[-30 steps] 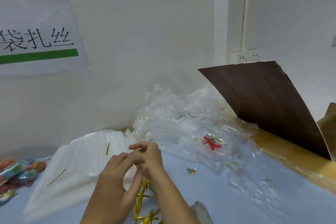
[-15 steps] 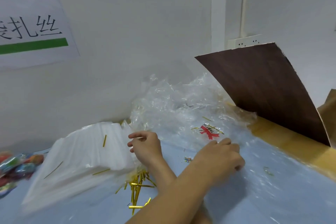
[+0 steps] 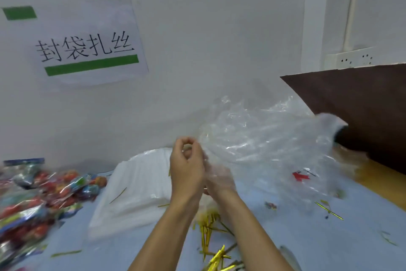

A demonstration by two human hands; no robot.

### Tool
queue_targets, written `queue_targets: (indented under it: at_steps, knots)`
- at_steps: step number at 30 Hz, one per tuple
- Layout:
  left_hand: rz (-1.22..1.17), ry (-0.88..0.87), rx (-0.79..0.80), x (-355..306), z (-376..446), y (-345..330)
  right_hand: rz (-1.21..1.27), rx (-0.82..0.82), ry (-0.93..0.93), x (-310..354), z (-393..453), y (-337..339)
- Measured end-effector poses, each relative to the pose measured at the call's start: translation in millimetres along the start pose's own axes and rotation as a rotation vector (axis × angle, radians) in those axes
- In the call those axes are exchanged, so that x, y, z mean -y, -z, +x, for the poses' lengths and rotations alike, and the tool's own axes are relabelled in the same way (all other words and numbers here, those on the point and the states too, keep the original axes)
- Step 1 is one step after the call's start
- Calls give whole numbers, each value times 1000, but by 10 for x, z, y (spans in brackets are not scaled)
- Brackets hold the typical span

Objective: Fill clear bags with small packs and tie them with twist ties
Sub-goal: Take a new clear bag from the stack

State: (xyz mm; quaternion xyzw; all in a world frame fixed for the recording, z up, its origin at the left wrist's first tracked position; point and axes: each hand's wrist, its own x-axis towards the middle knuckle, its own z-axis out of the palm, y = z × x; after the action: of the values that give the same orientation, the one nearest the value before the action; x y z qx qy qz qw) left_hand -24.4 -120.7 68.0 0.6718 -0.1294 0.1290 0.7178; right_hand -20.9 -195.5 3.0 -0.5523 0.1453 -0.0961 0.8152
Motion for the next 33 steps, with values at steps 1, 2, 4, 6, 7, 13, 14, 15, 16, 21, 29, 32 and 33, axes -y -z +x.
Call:
queue_targets:
  at_steps: [1, 2, 4, 6, 7, 13, 14, 15, 16, 21, 29, 32, 33]
  knots:
    - [-19, 23, -84, 39, 52, 191, -41, 4, 7, 6, 7, -38]
    - [-35, 43, -169, 83, 84, 386, -76, 4, 6, 22, -1, -50]
    - [-68, 96, -348, 196, 119, 738, -115, 34, 20, 59, -3, -93]
    - [-109, 169, -511, 311, 120, 1014, -86, 103, -10, 79, -19, -132]
    - [-129, 208, -578, 354, 122, 1107, -68, 151, -41, 79, -18, -138]
    - [-64, 365, -529, 554, 106, 1205, -6, 361, -131, 102, -102, -241]
    - [-42, 373, -471, 579, 104, 1195, -98, 340, -90, 82, -105, -259]
    - [-33, 375, -418, 599, 111, 1185, -174, 301, -35, 42, -86, -264]
    - [-28, 378, -376, 611, 124, 1176, -212, 240, 12, 20, -77, -277]
    - [-51, 415, -331, 628, 197, 1188, -238, 33, 181, -7, -15, -272]
    - [407, -35, -472, 546, 141, 1163, -303, -113, 284, -3, -5, -262]
    - [661, -237, -109, 515, 72, 1080, -312, -90, 314, -12, -38, -304]
    - [780, -222, 24, 539, 49, 1058, -316, -64, 331, -12, -54, -319]
